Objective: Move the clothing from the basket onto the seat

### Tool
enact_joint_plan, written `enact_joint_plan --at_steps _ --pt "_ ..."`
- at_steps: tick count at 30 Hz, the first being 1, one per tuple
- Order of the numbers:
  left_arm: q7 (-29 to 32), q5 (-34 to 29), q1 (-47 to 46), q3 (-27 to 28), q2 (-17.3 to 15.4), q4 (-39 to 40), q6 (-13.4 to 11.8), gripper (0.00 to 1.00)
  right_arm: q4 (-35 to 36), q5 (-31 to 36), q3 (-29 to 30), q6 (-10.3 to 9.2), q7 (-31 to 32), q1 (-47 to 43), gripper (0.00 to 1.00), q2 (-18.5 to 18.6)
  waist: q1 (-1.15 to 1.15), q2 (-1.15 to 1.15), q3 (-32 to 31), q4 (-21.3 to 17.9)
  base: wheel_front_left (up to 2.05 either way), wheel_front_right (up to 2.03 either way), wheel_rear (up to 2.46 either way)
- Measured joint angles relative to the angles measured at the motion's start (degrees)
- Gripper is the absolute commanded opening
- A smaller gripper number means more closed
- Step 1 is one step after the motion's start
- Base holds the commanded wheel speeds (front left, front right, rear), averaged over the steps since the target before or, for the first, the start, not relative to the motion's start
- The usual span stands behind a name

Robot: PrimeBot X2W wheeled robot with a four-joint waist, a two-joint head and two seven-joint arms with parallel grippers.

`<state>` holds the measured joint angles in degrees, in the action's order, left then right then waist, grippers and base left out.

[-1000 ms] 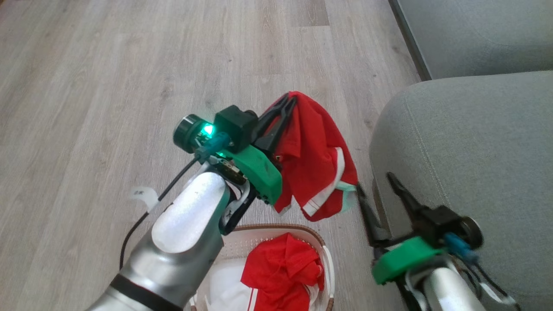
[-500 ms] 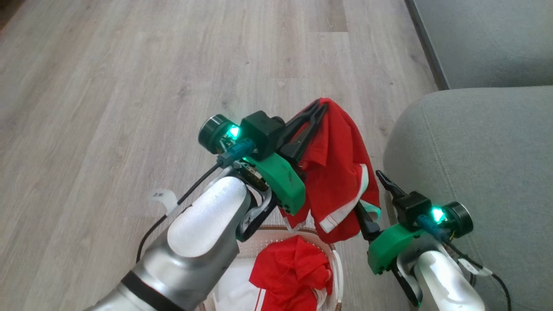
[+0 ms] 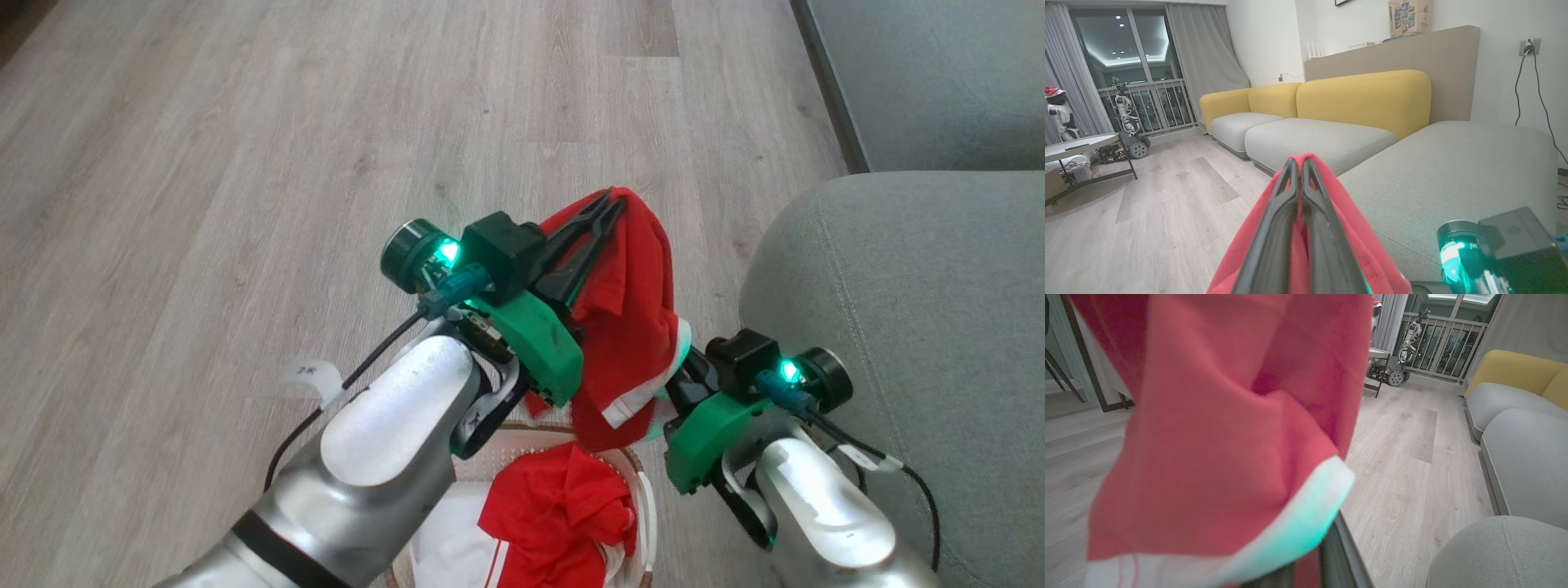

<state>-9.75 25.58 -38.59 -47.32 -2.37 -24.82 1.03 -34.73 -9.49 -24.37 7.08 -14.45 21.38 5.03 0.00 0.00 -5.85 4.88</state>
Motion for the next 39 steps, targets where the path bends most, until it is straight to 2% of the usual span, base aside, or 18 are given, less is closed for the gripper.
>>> enact_joint_plan --at_steps 9,10,11,12,13,14,25,39 --pt "-1.7 2.2 0.6 1.9 -1.3 -3.0 -1.2 0.0 3.8 -1.3 1.9 0.0 0.0 0.2 0.0 0.8 0.0 0.0 0.5 -1.6 0.0 0.0 0.0" --pt "-2.0 2.4 1.0 2.2 -1.4 -3.2 -1.4 0.16 4.3 -1.3 2.4 0.0 0.0 0.2 0.0 0.9 0.0 0.0 0.6 -1.8 0.0 0.0 0.0" --pt "-2.3 2.6 1.5 2.4 -1.4 -3.4 -1.6 0.37 4.7 -1.3 2.9 0.0 0.0 0.2 0.0 1.0 0.0 0.0 0.6 -2.1 0.0 0.0 0.0" --pt "-2.6 2.8 2.1 2.6 -1.4 -3.6 -1.6 0.47 5.1 -1.3 3.5 0.0 0.0 0.2 0.0 1.2 0.0 0.0 0.7 -2.4 0.0 0.0 0.0" --pt "-2.9 3.0 2.7 2.9 -1.5 -3.7 -1.6 0.86 5.5 -1.3 4.1 0.0 0.0 0.2 0.0 1.3 0.0 0.0 0.7 -2.7 0.0 0.0 0.0" --pt "-3.0 3.0 3.2 3.0 -1.5 -3.9 -1.6 1.0 5.9 -1.2 4.7 0.0 0.0 0.2 0.0 1.5 0.0 0.0 0.8 -3.0 0.0 0.0 0.0" --pt "-4.5 3.8 8.1 3.3 -2.0 -4.6 -0.4 1.0 9.0 0.5 10.9 0.0 0.0 0.3 0.0 4.4 0.0 0.0 1.7 -7.7 0.0 0.0 0.0" --pt "-4.5 0.7 13.5 3.3 -1.6 -2.4 0.8 1.0 14.7 2.0 16.8 0.0 0.0 -0.2 0.0 8.1 0.0 0.0 3.6 -16.5 0.0 0.0 0.0"
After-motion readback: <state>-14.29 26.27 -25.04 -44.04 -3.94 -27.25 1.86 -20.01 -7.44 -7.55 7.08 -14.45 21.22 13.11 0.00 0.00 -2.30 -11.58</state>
